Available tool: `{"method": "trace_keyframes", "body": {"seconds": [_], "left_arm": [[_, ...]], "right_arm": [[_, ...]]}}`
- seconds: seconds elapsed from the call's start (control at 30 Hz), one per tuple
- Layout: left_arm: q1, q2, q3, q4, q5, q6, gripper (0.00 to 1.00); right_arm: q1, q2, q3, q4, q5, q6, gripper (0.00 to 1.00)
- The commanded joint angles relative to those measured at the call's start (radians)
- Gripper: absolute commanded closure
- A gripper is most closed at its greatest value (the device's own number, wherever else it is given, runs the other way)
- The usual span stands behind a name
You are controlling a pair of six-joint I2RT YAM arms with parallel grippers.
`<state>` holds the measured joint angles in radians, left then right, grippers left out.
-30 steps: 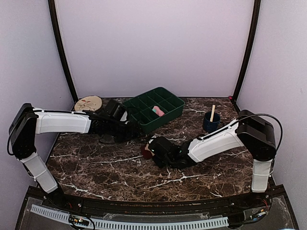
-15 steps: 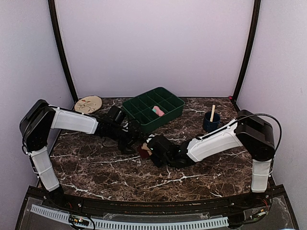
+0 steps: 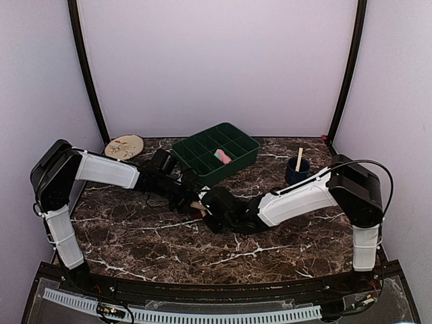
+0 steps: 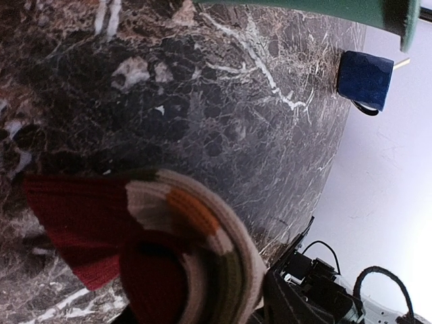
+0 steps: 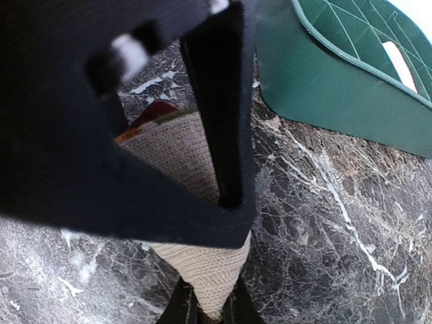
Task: Roll the socks
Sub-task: Roll the sock at the center of the board.
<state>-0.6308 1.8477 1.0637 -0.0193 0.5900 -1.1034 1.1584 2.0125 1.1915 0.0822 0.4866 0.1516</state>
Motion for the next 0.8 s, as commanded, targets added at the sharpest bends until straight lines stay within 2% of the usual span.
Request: {"method": "trace_keyframes", "body": {"seconds": [0.0,0.13,0.27,0.47,0.63,0.77], "left_arm": [[0.009,-0.001,0.026,0.011,0.008,-0.009,0.59],[0.01,0.002,0.03,-0.006,-0.017,0.003,0.82],[0.01,0.009,0.053,-0.025,-0.042,0.035,1.0],[0.01,0.057,0.1,-0.023,-0.062,0.112,1.0],[0.01,0.104,0.1,0.05,-0.054,0.173,1.0],[0.051,0.127,0.074,0.152,-0.011,0.2,1.0]], "right_arm": [[0.015,0.022,0.026,0.029,-0.027,-0.015,1.0],[0.015,0.023,0.029,0.019,-0.042,-0.009,1.0],[0.015,0.031,0.039,-0.013,-0.05,0.017,1.0],[-0.008,0.038,0.053,-0.077,-0.076,0.141,1.0],[-0.045,0.006,0.011,-0.077,-0.17,0.238,0.86],[-0.069,-0.032,-0.031,-0.042,-0.261,0.28,0.74]]}}
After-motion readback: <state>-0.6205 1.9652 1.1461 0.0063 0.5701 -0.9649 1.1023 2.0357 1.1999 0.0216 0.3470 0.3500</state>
